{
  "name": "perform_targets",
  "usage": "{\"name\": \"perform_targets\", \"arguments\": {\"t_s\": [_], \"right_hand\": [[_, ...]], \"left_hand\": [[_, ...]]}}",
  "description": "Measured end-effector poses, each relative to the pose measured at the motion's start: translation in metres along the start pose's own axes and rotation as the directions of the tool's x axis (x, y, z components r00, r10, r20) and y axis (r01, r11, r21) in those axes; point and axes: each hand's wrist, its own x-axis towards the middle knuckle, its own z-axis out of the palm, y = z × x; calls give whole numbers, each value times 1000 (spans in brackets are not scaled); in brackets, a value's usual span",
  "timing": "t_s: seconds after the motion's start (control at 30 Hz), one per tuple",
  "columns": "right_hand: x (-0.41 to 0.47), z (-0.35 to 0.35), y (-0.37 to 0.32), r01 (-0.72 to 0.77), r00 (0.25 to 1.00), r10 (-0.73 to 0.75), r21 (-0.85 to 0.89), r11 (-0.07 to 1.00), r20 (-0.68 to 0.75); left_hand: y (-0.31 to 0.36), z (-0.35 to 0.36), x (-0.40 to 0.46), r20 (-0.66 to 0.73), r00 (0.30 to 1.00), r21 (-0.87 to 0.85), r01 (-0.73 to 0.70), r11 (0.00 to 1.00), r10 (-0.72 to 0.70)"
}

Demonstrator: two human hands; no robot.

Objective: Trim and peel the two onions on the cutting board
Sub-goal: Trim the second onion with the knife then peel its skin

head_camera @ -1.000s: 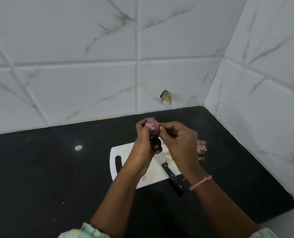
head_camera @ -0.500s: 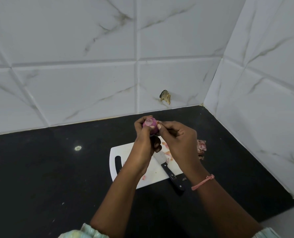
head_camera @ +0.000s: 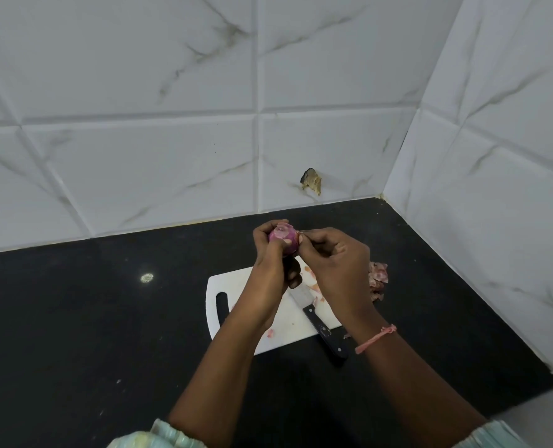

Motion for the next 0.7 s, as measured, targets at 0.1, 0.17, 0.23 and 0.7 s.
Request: {"name": "perform_targets", "arguments": {"t_s": [0.1,0.17,0.23,0.7], "right_hand": [[2,0,1,21,1000,-21,-32,999,-7],[3,1,0,12,1000,-11,-22,1000,9],[3,2,1,-21,999,21,-2,1000,28],[-2,4,-1,-3,1000,3,-42,999,-2]], "left_hand": [[1,-1,0,3,1000,-25,5,1000,-5],[0,-2,1,0,1000,-37,2,999,-2],[0,-2,2,-9,1000,-20,-7,1000,7],[-3,-1,1,-17,1000,-10,-16,1000,16]]}}
